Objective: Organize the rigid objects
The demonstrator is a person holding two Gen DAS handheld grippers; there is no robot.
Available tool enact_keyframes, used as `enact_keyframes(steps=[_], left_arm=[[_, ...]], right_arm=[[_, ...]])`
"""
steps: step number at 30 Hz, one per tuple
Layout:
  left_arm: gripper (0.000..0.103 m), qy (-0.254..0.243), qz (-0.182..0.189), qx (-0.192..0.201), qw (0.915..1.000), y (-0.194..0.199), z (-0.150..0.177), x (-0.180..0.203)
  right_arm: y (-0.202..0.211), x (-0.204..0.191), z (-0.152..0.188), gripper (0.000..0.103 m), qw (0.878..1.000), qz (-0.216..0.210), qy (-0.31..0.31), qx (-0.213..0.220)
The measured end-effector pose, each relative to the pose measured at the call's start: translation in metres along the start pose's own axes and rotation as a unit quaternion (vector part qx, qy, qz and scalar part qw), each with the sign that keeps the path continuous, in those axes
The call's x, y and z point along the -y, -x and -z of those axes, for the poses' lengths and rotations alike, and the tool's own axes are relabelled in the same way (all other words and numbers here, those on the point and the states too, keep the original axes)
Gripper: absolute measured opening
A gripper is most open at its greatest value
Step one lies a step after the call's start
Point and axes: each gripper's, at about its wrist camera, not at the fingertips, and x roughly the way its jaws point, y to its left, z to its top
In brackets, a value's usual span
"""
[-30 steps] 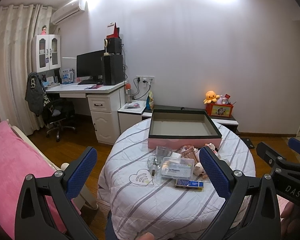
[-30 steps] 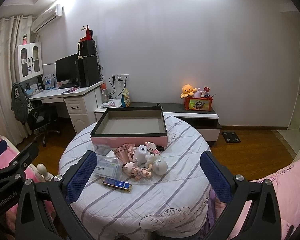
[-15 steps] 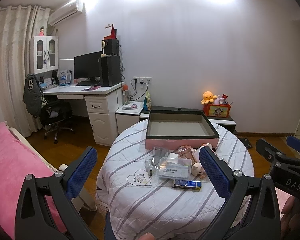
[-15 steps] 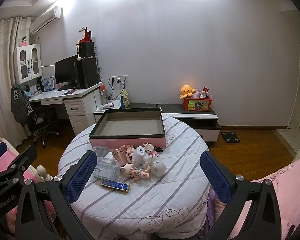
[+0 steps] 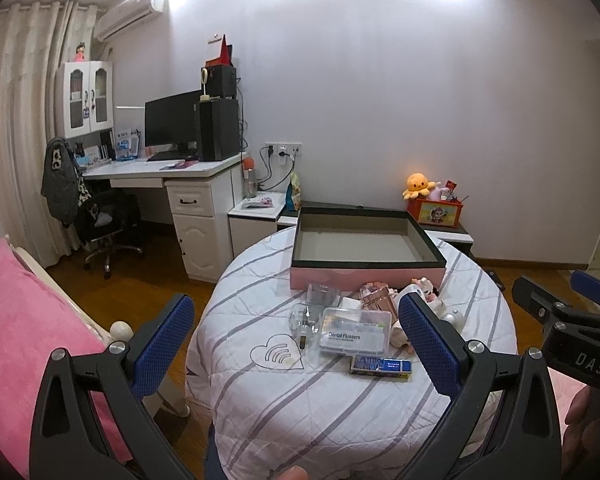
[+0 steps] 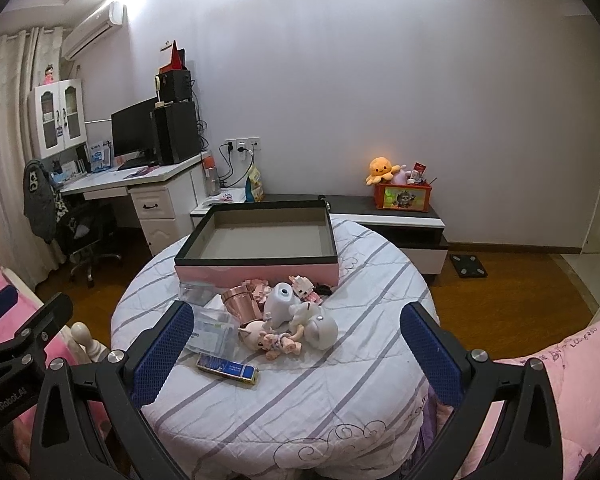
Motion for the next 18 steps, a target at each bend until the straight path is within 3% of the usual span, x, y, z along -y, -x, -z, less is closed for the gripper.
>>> enact_keyframes(steps=[12, 18], left_arm=[[0.103, -0.011, 0.001, -0.004, 0.9999, -0.003, 0.004, 0.004], [0.103, -0.013, 0.006, -0.047, 0.9988, -0.039, 0.018, 0.008]], right_arm=[[-0.004, 0.003, 0.000, 0.103, 1.000, 0.002, 0.002, -0.002], [-0.036, 0.008, 0.009, 0.103, 0.999, 0.008, 0.006, -0.034]])
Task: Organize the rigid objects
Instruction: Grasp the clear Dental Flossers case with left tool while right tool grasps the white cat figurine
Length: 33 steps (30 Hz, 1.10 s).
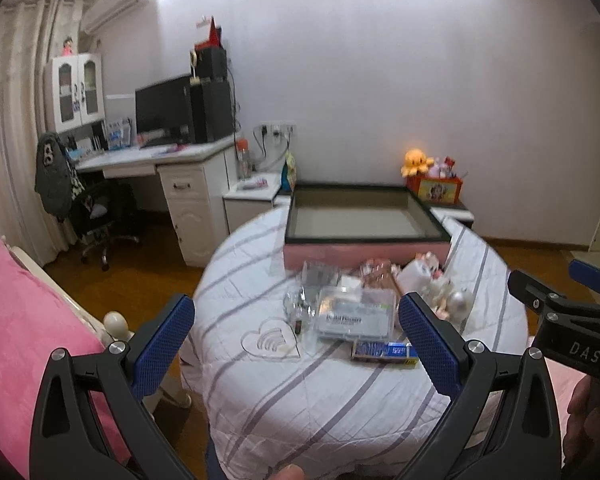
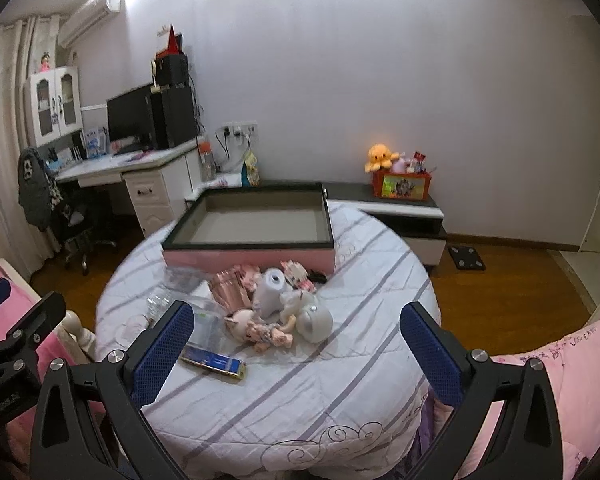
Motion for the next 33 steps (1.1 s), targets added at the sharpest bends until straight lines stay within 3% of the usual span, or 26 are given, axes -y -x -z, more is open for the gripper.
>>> enact_keyframes(steps=[13, 24, 32, 33], left_arm=[[0.103, -0.002, 0.030, -0.081, 0.9963, -0.088, 0.016, 0.025], [0.103, -0.008, 0.038, -0.138, 0.9896, -0.160, 0.030, 0.045], [0.103, 0.003, 0.044, -0.166, 0.9851, -0.181, 0.035, 0.047], [0.103, 0.004, 0.045, -0.165, 0.9852, -0.182, 0.035, 0.047]], right_arm=[[-0.089, 0.020, 0.013, 0.103, 0.996, 0.009, 0.007, -0.086], [-0.155, 0.040, 0.019, 0.103, 0.989, -0.020, 0.004, -0.149], [-0.188, 0.041, 0.020, 0.093, 0.982, -0.062, 0.005, -0.177], [-0.191, 0.040, 0.020, 0.087, 0.981, -0.066, 0.007, -0.180]])
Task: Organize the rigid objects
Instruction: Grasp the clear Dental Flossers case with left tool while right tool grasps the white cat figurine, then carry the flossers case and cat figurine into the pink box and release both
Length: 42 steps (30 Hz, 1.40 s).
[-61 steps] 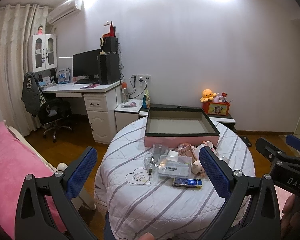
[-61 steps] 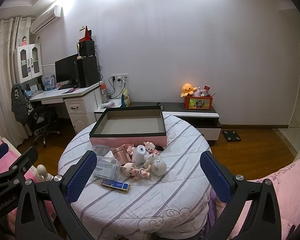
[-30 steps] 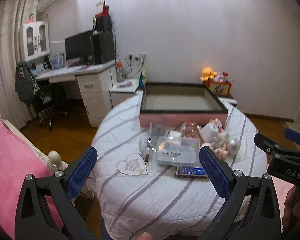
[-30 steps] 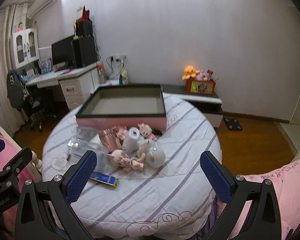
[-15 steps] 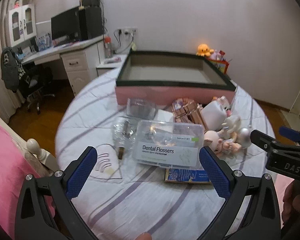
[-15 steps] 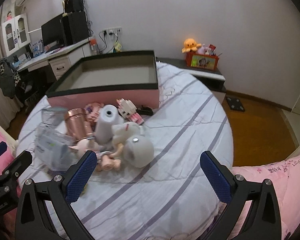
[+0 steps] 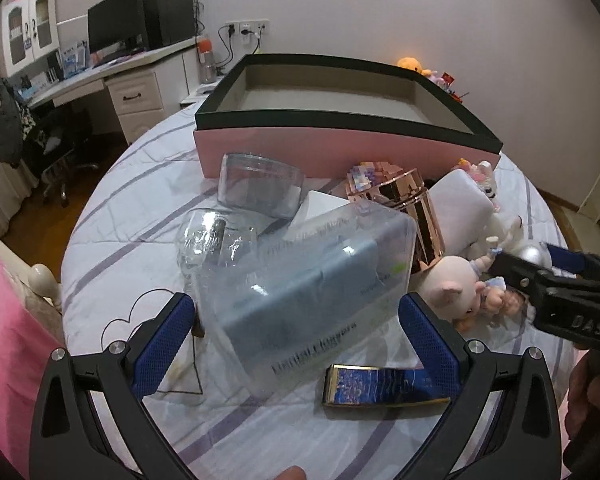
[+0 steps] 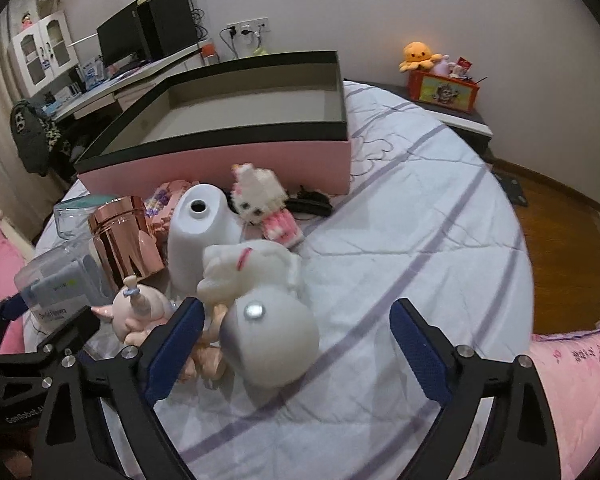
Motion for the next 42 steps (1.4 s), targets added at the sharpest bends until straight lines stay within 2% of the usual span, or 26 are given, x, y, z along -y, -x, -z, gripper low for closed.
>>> enact_keyframes(steps=[2, 3, 4, 5, 9, 10, 12, 13, 21, 34, 38, 42], left_arm=[[0.101, 0.002, 0.008, 0.002, 1.0000, 0.000, -0.001, -0.001], [0.099, 0.004, 0.018, 0.003, 0.9998, 0.000, -0.002, -0.002], [0.089, 0.008, 0.037, 0.003, 0.9993, 0.001, -0.003, -0.005], [0.078, 0.009, 0.045, 0.002, 0.9989, 0.001, -0.004, -0.005], [0.065, 0.006, 0.067, -0.004, 0.9977, 0.001, -0.003, -0.007], [0.058, 0.007, 0.071, -0.003, 0.9975, 0.001, -0.003, -0.008], [0.038, 0.003, 0.088, -0.005, 0.9961, 0.003, -0.001, -0.007], [0.033, -0.002, 0.090, -0.008, 0.9959, 0.004, 0.000, -0.005], [0.032, -0.003, 0.093, 0.002, 0.9957, 0.011, 0.002, -0.006], [0.032, -0.025, 0.069, 0.045, 0.9963, 0.049, -0.006, -0.004], [0.032, -0.026, 0.069, 0.062, 0.9954, 0.064, -0.020, -0.006], [0.032, -0.026, 0.060, 0.087, 0.9940, 0.073, -0.044, -0.009]], right_arm=[[-0.005, -0.002, -0.001, 0.066, 1.000, -0.015, 0.010, -0.008], [-0.006, -0.004, -0.002, 0.062, 1.000, -0.021, 0.011, -0.008], [-0.006, -0.004, -0.002, 0.057, 0.999, -0.031, 0.012, -0.009], [-0.006, -0.005, -0.001, 0.057, 0.999, -0.032, 0.013, -0.009], [-0.003, -0.004, 0.002, 0.057, 0.999, -0.037, 0.012, -0.007], [-0.001, -0.003, 0.003, 0.057, 0.999, -0.040, 0.007, -0.005], [0.003, -0.002, 0.004, 0.057, 0.999, -0.040, 0.005, -0.002], [0.005, -0.001, 0.005, 0.057, 0.999, -0.041, 0.004, 0.000], [0.011, 0.003, 0.008, 0.056, 0.999, -0.038, -0.005, 0.005], [0.039, 0.002, 0.007, 0.055, 0.998, -0.044, -0.008, 0.032], [0.053, -0.002, 0.000, 0.055, 0.997, -0.053, -0.005, 0.048], [0.069, -0.016, -0.023, 0.055, 0.995, -0.064, 0.019, 0.076]])
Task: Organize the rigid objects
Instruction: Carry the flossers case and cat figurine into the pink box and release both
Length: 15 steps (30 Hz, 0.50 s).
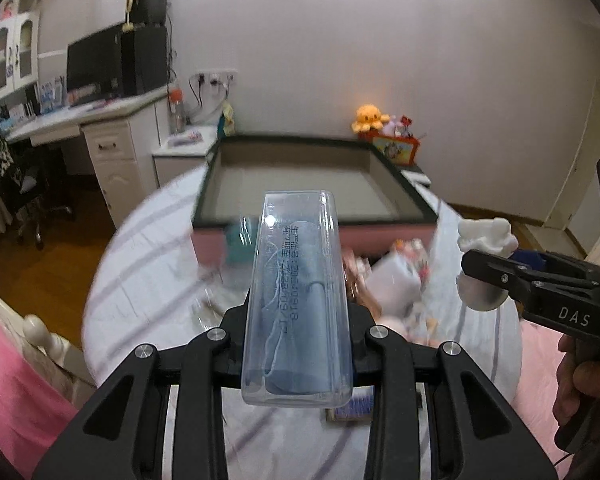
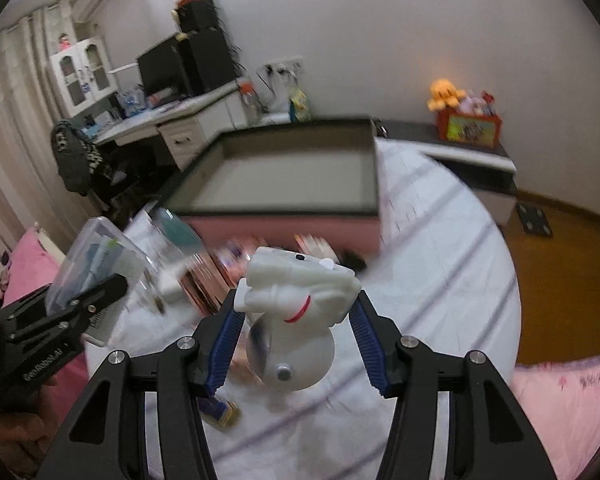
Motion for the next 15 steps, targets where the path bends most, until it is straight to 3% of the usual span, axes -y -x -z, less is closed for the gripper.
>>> enact_keyframes(steps=[7, 11, 15], left_arm=[[0.032, -0.006, -0.025, 0.036, 0.9990, -0.020, -0.066, -0.011], [0.032, -0.004, -0.033, 0.025, 0.9991, -0.061, -0.097, -0.020], [0.032, -0.001, -0.032, -0.007, 0.9995, -0.111, -0.112, -0.027]], right_arm=[[-0.015, -0.019, -0.070, 0.055, 0.999, -0.006, 0.033, 0.043], [-0.046, -0.017, -0.100, 0.055, 0.999, -0.004, 0.031, 0.042], [-0.096, -0.010, -0.120, 0.055, 1.000, 0.004, 0.024, 0.013]])
